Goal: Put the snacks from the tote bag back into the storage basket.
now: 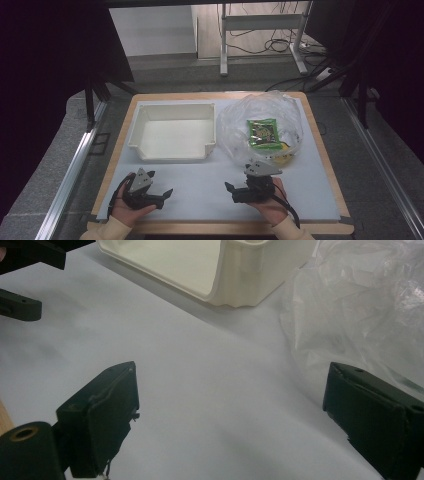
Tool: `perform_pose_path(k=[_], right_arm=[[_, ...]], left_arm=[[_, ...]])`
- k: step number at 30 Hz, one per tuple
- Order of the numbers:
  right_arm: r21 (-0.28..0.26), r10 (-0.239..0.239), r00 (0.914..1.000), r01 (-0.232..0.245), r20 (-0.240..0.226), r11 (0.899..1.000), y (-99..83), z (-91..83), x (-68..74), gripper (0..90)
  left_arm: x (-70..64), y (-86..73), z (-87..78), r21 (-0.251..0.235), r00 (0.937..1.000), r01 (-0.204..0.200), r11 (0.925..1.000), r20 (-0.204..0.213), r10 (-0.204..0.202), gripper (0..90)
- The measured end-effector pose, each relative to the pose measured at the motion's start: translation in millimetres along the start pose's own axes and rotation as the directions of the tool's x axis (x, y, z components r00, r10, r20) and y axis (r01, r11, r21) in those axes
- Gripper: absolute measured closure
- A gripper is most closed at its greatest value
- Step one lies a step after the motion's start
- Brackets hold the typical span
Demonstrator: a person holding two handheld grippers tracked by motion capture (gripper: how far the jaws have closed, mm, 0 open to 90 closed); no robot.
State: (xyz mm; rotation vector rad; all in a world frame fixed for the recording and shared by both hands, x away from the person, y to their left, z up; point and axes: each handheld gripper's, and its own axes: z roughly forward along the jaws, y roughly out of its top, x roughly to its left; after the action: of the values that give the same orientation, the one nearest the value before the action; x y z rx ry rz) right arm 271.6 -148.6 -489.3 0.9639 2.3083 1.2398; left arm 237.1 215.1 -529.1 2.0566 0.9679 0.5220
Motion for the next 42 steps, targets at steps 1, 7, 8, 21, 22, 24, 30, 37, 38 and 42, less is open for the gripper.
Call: perform_pose_path(k=[1, 7, 8, 21, 22, 24, 30, 37, 38, 42], right_arm=[[-0.009, 0.002, 1.0, -0.002, -0.005, 1.0, -0.3, -0.3, -0.5, 10.9], [-0.038, -0.005, 1.0, 0.005, -0.003, 0.999, 4.3, -1.7, 3.3, 13.9], [-0.03, -0.009, 0.9999, 0.009, -0.007, 1.0, 5.4, -1.5, 4.6, 14.2], [-0.038, -0.029, 0.9993, 0.028, -0.023, 0.999, 14.8, -2.0, 1.4, 18.5], [-0.042, -0.03, 0.9994, 0.029, -0.019, 0.999, 16.0, -2.5, 1.6, 18.8], [-0.034, -0.029, 0.9993, 0.028, -0.024, 0.999, 17.3, -2.8, 1.7, 19.0], [-0.039, -0.03, 0.9992, 0.029, -0.025, 0.999, 19.9, -4.7, 1.4, 19.8], [-0.042, -0.024, 0.9991, 0.022, -0.035, 0.999, 24.4, -5.5, -0.3, 21.5], [-0.047, -0.025, 0.9991, 0.023, -0.036, 0.999, 26.6, -5.6, -0.5, 21.5], [-0.058, -0.033, 0.9987, 0.03, -0.04, 0.998, 32.5, -6.1, -0.1, 21.7]], left_arm=[[0.0, 0.2, 0.1, 0.0, 1.0, -0.001, 1.0, 0.001, 0.001, 10.7], [-1.5, 0.0, -0.9, 0.001, 1.0, -0.007, 1.0, 0.005, 0.007, 10.7], [-1.9, 0.2, -2.0, -0.003, 0.9999, -0.01, 0.9999, 0.006, 0.01, 10.7], [-0.9, -1.7, -7.2, -0.011, 1.0, -0.005, 0.9999, 0.003, 0.005, 10.8], [-0.5, -2.1, -6.2, -0.006, 1.0, -0.005, 1.0, 0.005, 0.005, 10.7], [-0.5, -2.2, -6.1, -0.01, 0.9999, 0.005, 0.9999, 0.014, -0.005, 10.7], [0.3, -1.7, -8.0, -0.028, 0.9993, 0.024, 0.9993, 0.03, -0.023, 10.3], [0.2, -1.1, -7.9, -0.039, 0.9971, 0.042, 0.9984, 0.066, -0.039, 10.4], [-0.1, -0.8, -8.0, -0.045, 0.9964, 0.044, 0.998, 0.075, -0.041, 10.9], [-0.1, -0.7, -7.9, -0.048, 0.9959, 0.05, 0.9976, 0.077, -0.047, 11.4]])
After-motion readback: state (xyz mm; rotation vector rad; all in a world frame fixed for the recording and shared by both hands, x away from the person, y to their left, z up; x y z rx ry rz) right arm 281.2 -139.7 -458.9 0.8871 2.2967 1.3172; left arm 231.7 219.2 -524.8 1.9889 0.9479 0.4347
